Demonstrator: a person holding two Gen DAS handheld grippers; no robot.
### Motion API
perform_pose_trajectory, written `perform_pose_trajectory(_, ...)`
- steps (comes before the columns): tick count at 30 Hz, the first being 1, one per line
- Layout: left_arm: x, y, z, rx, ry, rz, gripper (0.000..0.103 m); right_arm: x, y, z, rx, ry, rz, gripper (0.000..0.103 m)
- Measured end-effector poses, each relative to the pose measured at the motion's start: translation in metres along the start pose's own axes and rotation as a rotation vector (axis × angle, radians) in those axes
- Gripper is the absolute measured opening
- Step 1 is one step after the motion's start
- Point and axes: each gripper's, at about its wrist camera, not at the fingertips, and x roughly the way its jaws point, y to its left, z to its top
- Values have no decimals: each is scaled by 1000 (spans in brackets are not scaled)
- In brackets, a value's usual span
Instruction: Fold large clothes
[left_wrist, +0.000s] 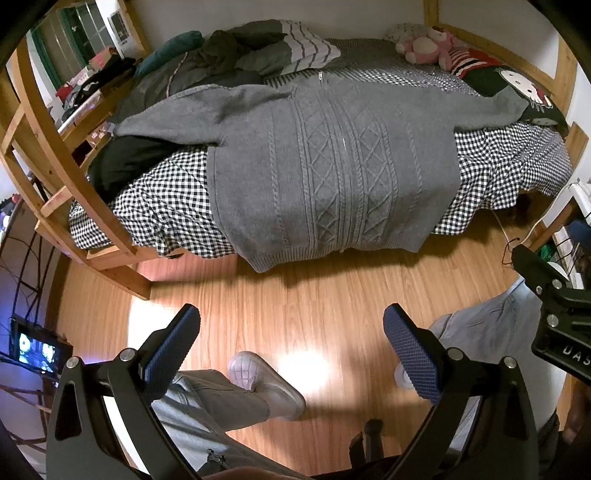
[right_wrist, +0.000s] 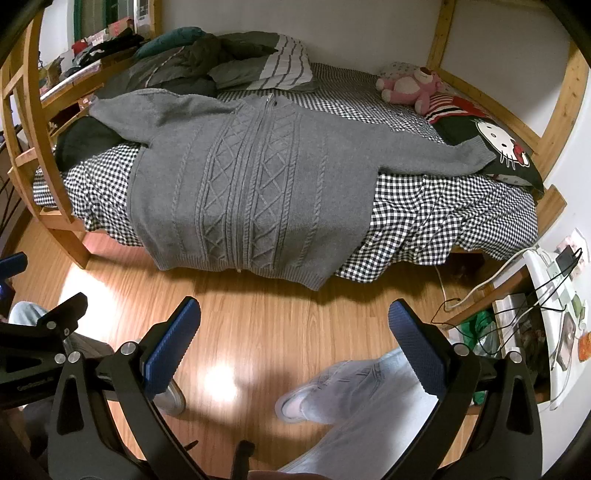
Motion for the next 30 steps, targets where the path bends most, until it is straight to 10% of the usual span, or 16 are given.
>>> perform_pose_trajectory(17, 9, 3, 9, -11, 6, 16, 98, 11, -2, 7, -14, 13, 4, 100)
perform_pose_trajectory(30, 115, 33, 85, -78, 96, 45, 98, 114, -1, 77, 8, 77, 19, 100)
